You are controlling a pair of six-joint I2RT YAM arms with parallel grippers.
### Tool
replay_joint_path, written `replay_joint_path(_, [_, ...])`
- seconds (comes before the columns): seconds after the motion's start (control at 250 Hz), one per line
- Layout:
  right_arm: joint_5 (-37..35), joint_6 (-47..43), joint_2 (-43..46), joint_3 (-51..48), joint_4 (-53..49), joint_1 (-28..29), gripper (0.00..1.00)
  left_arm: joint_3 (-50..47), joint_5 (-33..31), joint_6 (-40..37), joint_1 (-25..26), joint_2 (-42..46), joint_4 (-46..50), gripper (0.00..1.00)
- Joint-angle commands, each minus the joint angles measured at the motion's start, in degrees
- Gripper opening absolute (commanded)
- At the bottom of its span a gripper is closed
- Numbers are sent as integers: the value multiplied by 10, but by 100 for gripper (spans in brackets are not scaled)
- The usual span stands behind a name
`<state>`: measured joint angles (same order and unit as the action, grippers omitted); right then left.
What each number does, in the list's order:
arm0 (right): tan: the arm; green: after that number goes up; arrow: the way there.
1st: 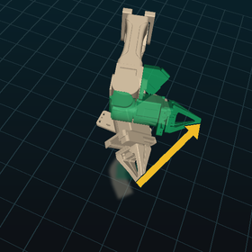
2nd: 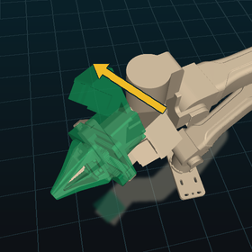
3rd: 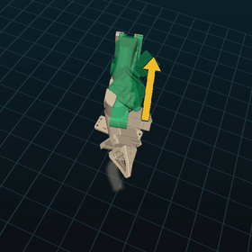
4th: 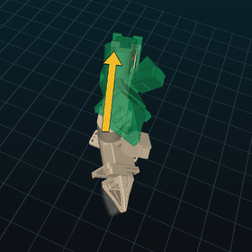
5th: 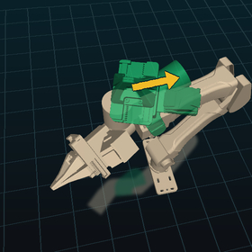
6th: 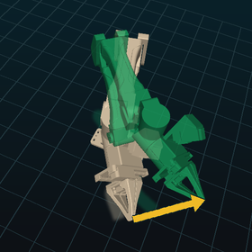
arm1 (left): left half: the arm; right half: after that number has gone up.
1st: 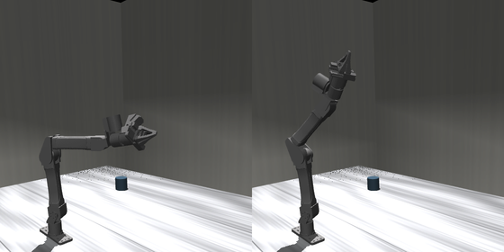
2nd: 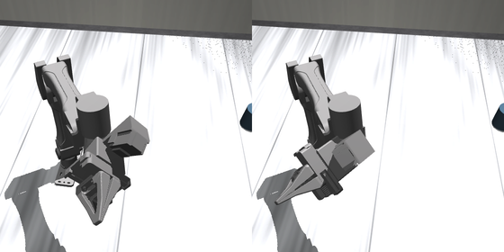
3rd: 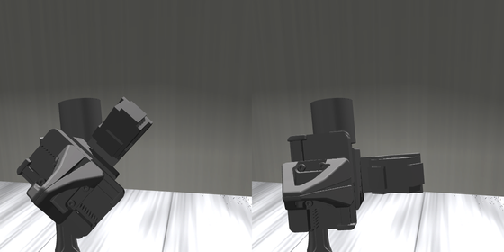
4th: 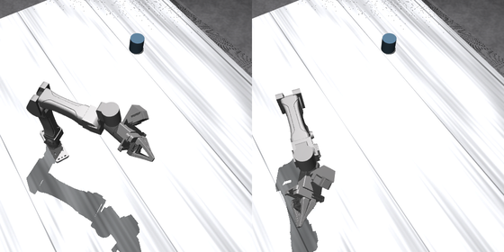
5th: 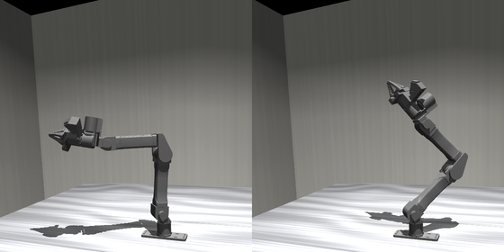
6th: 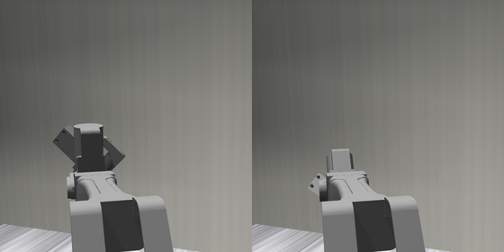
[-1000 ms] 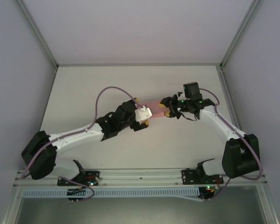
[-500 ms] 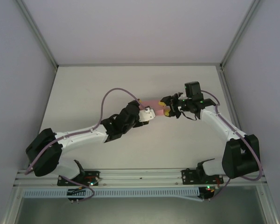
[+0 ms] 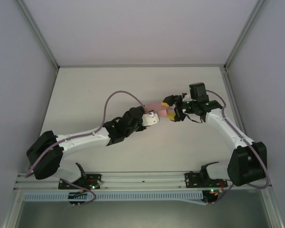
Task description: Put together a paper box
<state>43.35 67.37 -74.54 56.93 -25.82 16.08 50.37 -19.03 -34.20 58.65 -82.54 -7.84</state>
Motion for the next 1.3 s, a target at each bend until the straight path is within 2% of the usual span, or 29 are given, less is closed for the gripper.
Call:
replay_joint_path(0.0, [-73, -103, 31, 41, -84, -16, 73, 10, 28, 22, -2, 18, 45, 47])
replay_joint_path(0.096, [-158, -172, 55, 55, -112, -31, 88, 27, 60, 35, -7, 19, 110, 46])
replay_joint_path(0.14, [-198, -211, 71, 56, -104, -38, 100, 33, 72, 44, -11, 19, 133, 46])
replay_joint_path(0.248, [-254, -338, 124, 53, -47, -54, 100, 54, 154, 45, -34, 13, 230, 47])
replay_joint_path(0.299, [-283, -405, 157, 48, -30, -58, 100, 65, 170, 44, -44, 8, 262, 46])
replay_joint_path(0.375, [-366, -413, 216, 8, -4, -58, 100, 76, 220, 26, -62, -2, 308, 46])
replay_joint_path(0.435, [-345, -443, 263, -49, 67, -58, 100, 86, 270, 13, -79, -14, 341, 45])
replay_joint_path(0.515, [-255, -445, 295, -102, 144, -58, 100, 101, 336, -11, -103, -39, 380, 46])
replay_joint_path(0.611, [-147, -433, 283, -128, 196, -57, 100, 125, 338, -10, -118, -81, 406, 46])
replay_joint_path(0.703, [-87, -457, 239, -117, 153, -54, 100, 147, 340, -15, -127, -117, 421, 46])
replay_joint_path(0.751, [-85, -474, 210, -106, 117, -48, 99, 156, 343, -16, -132, -131, 421, 46])
replay_joint_path(0.846, [-91, -517, 159, -99, 89, -18, 91, 169, 360, -24, -142, -148, 435, 47])
replay_joint_path(1.018, [-172, -594, 90, -79, 75, 69, 85, 176, 366, -31, -149, -158, 440, 48])
replay_joint_path(1.094, [-188, -617, 59, -68, 80, 82, 81, 177, 367, -32, -151, -160, 440, 48])
replay_joint_path(1.298, [-173, -723, -10, -46, 83, 97, 80, 183, 373, -35, -153, -168, 444, 49])
